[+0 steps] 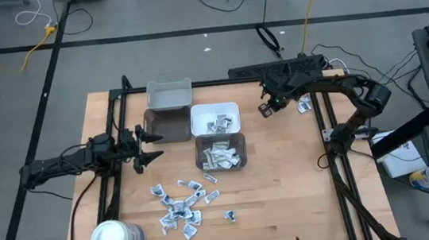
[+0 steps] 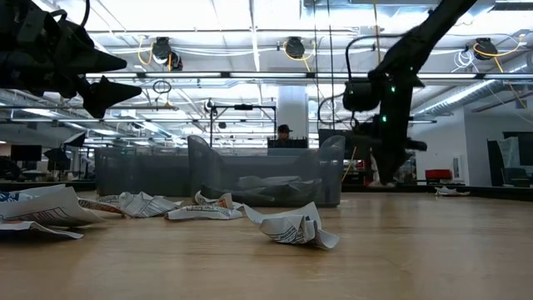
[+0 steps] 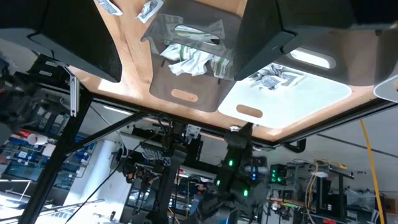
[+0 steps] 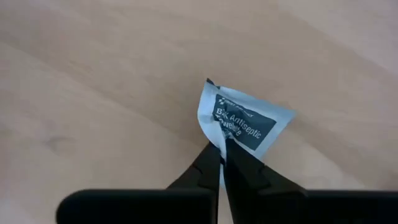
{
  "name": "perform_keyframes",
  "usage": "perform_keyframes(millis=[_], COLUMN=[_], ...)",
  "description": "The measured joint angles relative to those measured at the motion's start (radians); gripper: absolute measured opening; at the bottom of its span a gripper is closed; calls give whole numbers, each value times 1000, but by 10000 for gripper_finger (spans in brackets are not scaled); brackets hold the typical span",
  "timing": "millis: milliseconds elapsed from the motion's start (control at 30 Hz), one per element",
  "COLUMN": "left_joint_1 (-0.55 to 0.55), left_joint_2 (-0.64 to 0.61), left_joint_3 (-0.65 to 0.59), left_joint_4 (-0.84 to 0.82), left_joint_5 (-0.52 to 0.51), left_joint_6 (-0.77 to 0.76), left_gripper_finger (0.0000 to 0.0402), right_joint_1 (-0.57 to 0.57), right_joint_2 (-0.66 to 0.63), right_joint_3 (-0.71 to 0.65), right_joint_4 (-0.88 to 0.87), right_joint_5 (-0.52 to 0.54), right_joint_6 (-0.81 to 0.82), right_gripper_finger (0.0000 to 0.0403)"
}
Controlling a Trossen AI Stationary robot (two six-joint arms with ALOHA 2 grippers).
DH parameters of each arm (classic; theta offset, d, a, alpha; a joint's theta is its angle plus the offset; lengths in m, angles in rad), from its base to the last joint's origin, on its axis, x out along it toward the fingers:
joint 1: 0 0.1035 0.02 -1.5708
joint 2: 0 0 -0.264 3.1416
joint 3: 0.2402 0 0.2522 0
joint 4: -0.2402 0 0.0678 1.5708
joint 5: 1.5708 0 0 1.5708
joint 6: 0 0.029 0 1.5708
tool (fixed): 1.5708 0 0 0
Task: Pick & Place First Aid Supplies
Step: Put the gray towelette pack into the white bin
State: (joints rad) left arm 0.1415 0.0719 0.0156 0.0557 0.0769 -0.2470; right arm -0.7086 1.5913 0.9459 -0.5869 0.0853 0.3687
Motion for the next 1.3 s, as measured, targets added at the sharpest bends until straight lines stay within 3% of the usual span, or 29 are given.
perform_keyframes(millis=[267, 533, 800, 1133, 1300], left_joint_1=[0, 0, 0, 0, 0], left_joint_2=[0, 0, 0, 0, 0], left_joint_3=[0, 0, 0, 0, 0], left_joint_4=[0, 0, 0, 0, 0], left_joint_5=[0, 0, 0, 0, 0], left_joint_6=[0, 0, 0, 0, 0], left_gripper_finger=[310, 310, 310, 310, 310], right_joint_1=[11, 10, 23, 226, 310], right_joint_2=[-41, -42, -40, 107, 220], right_joint_3=[182, 349, 454, 632, 769], right_joint_4=[-342, -541, -623, -633, -647], right_joint_5=[14, 18, 19, 12, -42], right_joint_6=[-147, -253, -297, -393, -470], right_gripper_finger=[2, 2, 2, 2, 2])
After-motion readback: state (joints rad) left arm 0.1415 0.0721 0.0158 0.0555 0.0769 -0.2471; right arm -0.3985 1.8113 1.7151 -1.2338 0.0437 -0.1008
